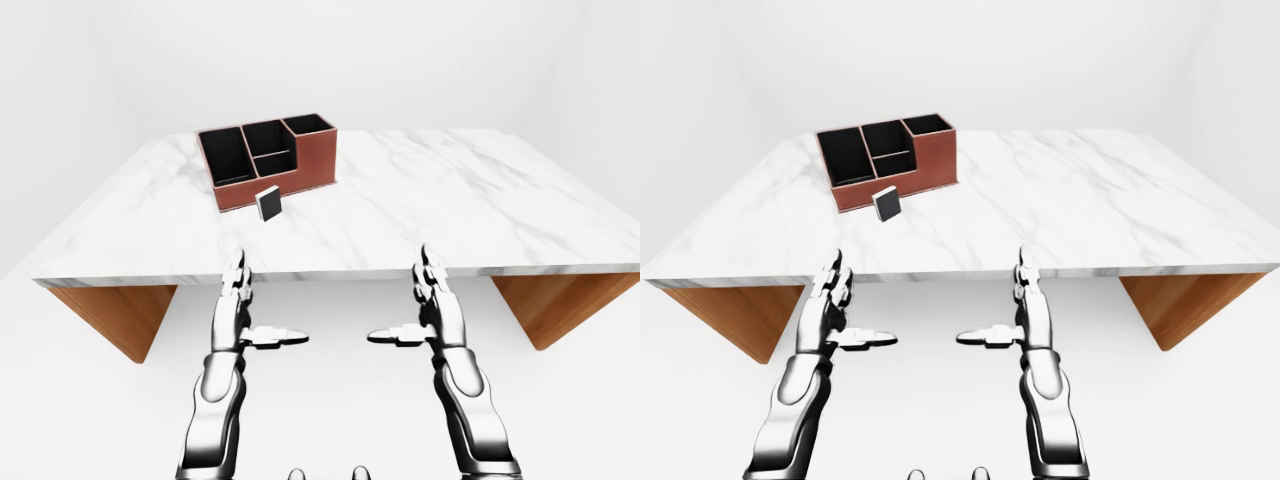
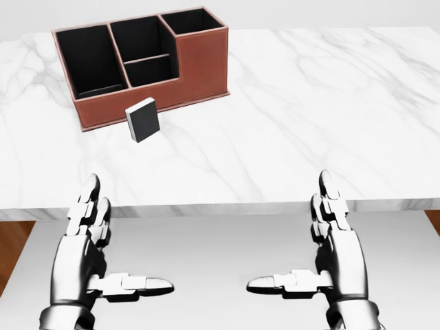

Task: Pick up the book and place it in the left compartment of the caddy.

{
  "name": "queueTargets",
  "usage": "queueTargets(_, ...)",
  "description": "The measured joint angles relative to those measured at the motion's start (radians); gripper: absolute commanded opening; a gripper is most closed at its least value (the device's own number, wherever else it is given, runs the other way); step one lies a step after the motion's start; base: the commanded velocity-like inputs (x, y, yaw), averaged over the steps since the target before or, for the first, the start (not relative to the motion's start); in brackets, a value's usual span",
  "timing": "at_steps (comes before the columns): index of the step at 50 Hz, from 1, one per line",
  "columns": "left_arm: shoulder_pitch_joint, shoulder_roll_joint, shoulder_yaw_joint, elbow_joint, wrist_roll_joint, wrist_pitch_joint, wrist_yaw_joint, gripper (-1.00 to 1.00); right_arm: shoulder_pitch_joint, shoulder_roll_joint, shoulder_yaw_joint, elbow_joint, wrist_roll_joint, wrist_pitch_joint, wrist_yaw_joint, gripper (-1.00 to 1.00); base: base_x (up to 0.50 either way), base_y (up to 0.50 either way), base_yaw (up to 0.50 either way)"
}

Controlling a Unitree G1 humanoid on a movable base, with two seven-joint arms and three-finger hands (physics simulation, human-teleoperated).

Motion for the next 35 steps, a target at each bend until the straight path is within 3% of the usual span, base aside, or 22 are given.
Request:
queueTargets(4, 0.092, -0.002, 0.004, -0.171, -0.016, 0.018, -0.021, 1.00, 0.109, 0.002, -0.005, -0.178, -0.010, 0.019, 0.014, 1.00, 0.00, 0.00, 0.00)
queueTargets(8, 0.214, -0.014, 0.017, -0.369, -0.032, 0.022, -0.041, 1.00, 0.225, 0.014, -0.014, -0.351, -0.018, 0.027, 0.030, 1.00, 0.00, 0.00, 0.00)
queueTargets(16, 0.396, -0.063, 0.059, -0.646, -0.063, 0.007, -0.092, 1.00, 0.407, 0.045, -0.035, -0.590, -0.018, -0.010, 0.089, 1.00, 0.00, 0.00, 0.00)
queueTargets(26, 0.486, -0.102, 0.087, -0.786, -0.071, -0.001, -0.131, 1.00, 0.522, 0.067, -0.031, -0.741, -0.036, -0.035, 0.136, 1.00, 0.11, 0.00, 0.00)
queueTargets(35, 0.517, -0.115, 0.090, -0.831, -0.069, -0.015, -0.138, 1.00, 0.543, 0.056, -0.001, -0.805, -0.070, 0.012, 0.140, 1.00, 0.50, 0.00, 0.00)
